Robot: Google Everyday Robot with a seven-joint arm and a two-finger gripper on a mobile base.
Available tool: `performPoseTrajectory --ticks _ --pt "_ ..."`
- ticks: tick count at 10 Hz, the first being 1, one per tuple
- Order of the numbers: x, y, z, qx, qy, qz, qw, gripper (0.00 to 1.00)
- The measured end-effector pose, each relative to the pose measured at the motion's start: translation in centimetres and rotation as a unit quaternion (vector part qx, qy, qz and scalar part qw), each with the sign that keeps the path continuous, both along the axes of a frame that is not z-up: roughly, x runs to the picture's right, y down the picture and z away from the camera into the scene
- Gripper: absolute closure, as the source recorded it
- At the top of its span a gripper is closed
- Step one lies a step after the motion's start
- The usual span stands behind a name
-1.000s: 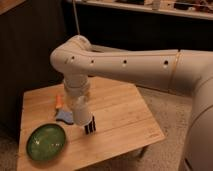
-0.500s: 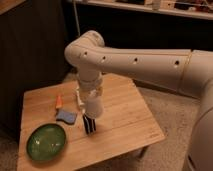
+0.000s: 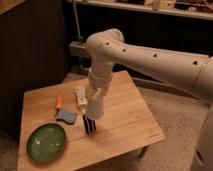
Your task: Place the ceramic cup over the eraser
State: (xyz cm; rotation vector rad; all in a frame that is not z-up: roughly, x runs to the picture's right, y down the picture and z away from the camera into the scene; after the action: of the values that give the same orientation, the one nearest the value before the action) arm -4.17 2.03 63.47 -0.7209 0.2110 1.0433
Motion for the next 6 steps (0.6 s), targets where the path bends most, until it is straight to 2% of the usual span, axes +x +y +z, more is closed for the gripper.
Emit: performPoseTrajectory --ticks 3,6 --pt "-0.5 0.5 -1.0 0.006 -0.001 -0.016 0.9999 1.00" --pt "-1.1 1.2 -0.5 0.007 -0.005 -0.023 0.9997 1.00"
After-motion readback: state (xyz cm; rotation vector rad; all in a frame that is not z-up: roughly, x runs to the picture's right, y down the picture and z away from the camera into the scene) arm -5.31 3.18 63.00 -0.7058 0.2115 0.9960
